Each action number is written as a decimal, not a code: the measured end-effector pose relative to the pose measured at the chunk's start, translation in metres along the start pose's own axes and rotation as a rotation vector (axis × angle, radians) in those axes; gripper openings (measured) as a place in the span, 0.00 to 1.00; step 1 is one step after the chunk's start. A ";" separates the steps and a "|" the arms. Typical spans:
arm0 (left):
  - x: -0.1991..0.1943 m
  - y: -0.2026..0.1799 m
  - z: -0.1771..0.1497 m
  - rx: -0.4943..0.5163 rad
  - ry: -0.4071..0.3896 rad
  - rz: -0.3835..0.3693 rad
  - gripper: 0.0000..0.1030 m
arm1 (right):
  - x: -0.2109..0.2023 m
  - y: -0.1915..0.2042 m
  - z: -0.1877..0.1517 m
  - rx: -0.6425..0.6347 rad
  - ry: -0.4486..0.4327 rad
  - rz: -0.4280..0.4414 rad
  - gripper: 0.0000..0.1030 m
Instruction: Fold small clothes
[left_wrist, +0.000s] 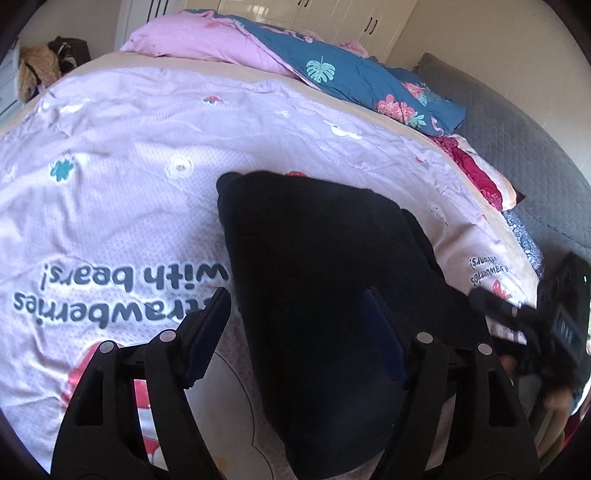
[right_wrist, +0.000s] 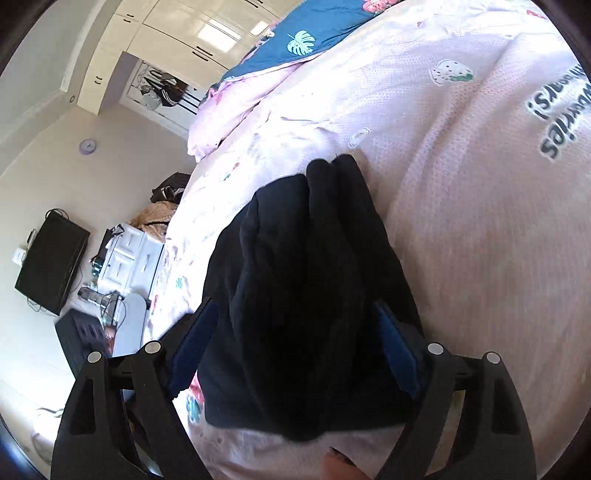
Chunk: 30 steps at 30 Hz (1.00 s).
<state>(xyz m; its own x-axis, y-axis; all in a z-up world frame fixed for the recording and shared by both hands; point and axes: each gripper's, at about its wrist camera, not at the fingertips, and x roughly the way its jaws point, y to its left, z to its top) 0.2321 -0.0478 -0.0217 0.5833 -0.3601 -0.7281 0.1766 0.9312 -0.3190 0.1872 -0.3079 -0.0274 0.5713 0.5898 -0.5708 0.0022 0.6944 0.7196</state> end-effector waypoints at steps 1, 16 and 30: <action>0.004 -0.001 -0.001 0.009 0.014 -0.003 0.64 | 0.002 0.003 0.004 -0.019 0.003 -0.016 0.81; 0.005 -0.016 -0.002 0.102 0.009 0.000 0.73 | 0.016 0.052 0.025 -0.374 -0.033 -0.128 0.15; 0.012 -0.029 -0.016 0.135 0.049 0.001 0.76 | 0.026 0.012 0.017 -0.361 -0.020 -0.276 0.32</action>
<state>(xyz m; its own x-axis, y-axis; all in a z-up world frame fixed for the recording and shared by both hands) 0.2211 -0.0801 -0.0308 0.5450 -0.3587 -0.7578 0.2828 0.9295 -0.2366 0.2159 -0.2915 -0.0270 0.6056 0.3566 -0.7114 -0.1274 0.9259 0.3556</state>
